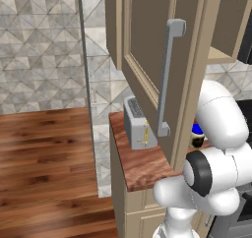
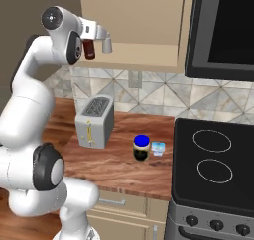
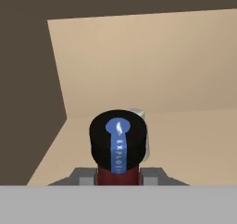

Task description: There are various items on the counter. Only move the condiments/shakers into the cabinet.

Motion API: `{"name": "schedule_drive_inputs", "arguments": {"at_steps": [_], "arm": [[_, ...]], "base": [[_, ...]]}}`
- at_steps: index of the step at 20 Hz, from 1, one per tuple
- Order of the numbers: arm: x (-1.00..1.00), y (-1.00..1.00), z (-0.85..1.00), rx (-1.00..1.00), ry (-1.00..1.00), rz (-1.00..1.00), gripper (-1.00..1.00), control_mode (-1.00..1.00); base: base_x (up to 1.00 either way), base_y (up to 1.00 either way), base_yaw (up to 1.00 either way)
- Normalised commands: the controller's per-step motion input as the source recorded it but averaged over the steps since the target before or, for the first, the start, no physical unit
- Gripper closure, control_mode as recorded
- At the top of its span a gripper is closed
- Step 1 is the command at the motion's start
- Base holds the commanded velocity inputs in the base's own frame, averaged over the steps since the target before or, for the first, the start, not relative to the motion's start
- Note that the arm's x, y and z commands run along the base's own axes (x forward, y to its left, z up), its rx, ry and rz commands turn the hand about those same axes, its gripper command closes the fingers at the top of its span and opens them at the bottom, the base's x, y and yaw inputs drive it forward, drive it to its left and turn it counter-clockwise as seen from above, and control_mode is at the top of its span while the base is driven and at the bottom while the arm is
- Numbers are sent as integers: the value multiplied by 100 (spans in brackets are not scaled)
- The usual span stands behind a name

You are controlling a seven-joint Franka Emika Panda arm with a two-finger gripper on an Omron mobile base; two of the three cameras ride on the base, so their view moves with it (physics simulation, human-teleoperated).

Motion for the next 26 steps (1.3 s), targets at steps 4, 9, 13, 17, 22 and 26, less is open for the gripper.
{"name": "schedule_drive_inputs", "arguments": {"at_steps": [4, 9, 13, 17, 22, 26], "arm": [[23, 0, -7, -2, 0, 0, 100, -100], [22, 0, -4, -1, 0, 0, 100, -100], [26, 0, -2, 0, 0, 0, 100, -100], [27, 0, -2, -1, 0, 0, 100, -100], [18, 0, -1, 0, 0, 0, 100, -100], [12, 0, -1, 0, 0, 0, 100, -100]], "base": [[0, 0, 0], [0, 0, 0], [0, 0, 0], [0, 0, 0], [0, 0, 0], [0, 0, 0]]}}
